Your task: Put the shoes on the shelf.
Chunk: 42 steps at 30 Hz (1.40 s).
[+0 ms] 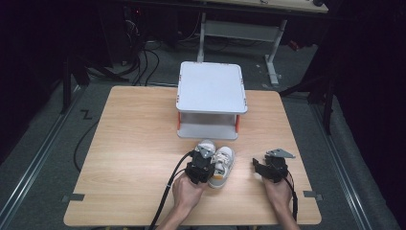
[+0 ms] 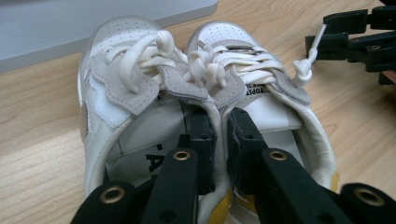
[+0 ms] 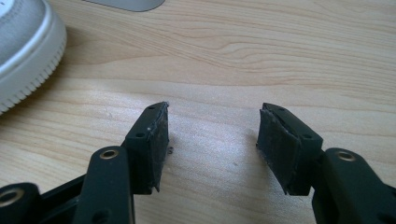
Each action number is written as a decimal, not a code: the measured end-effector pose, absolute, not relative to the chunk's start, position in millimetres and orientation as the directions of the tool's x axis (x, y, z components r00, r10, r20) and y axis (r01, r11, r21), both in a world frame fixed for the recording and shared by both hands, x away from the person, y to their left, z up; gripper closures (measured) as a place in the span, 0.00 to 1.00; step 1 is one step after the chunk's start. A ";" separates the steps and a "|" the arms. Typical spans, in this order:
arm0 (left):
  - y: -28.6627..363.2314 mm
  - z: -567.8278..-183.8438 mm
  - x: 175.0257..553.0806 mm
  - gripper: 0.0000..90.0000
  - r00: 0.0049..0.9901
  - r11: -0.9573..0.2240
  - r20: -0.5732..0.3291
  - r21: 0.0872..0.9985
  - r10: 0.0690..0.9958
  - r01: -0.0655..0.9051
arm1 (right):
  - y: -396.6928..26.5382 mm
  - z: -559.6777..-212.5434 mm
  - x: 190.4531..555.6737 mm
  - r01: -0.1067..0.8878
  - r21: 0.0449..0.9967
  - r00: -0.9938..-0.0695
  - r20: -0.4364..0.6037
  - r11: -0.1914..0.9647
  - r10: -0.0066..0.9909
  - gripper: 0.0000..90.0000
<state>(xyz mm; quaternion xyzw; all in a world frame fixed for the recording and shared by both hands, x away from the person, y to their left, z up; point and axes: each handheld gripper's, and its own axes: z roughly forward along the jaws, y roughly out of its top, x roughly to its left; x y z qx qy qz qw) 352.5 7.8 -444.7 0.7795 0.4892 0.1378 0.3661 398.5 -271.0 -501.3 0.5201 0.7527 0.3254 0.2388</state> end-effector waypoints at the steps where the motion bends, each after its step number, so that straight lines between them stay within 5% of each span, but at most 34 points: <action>1: 9.6 -443.4 352.3 0.91 0.483 -0.249 -0.147 0.708 0.863 0.661 | -271.0 -501.3 398.4 0.628 0.738 -0.345 -0.022 0.247 0.938 0.48; 14: 20.0 -431.5 360.2 0.91 0.495 -0.246 -0.142 0.731 0.857 0.636 | -268.9 -501.0 397.2 0.613 0.737 -0.383 -0.040 0.286 0.923 0.45; 22: 22.8 -425.7 373.9 0.91 0.504 -0.247 -0.141 0.740 0.852 0.625 | -267.1 -497.8 395.3 0.617 0.729 -0.420 -0.015 0.298 0.907 0.56; 42: 26.6 -426.1 404.8 0.91 0.467 -0.227 -0.120 0.753 0.876 0.618 | -242.1 -440.4 399.8 0.513 0.816 -0.569 0.091 0.267 0.817 0.61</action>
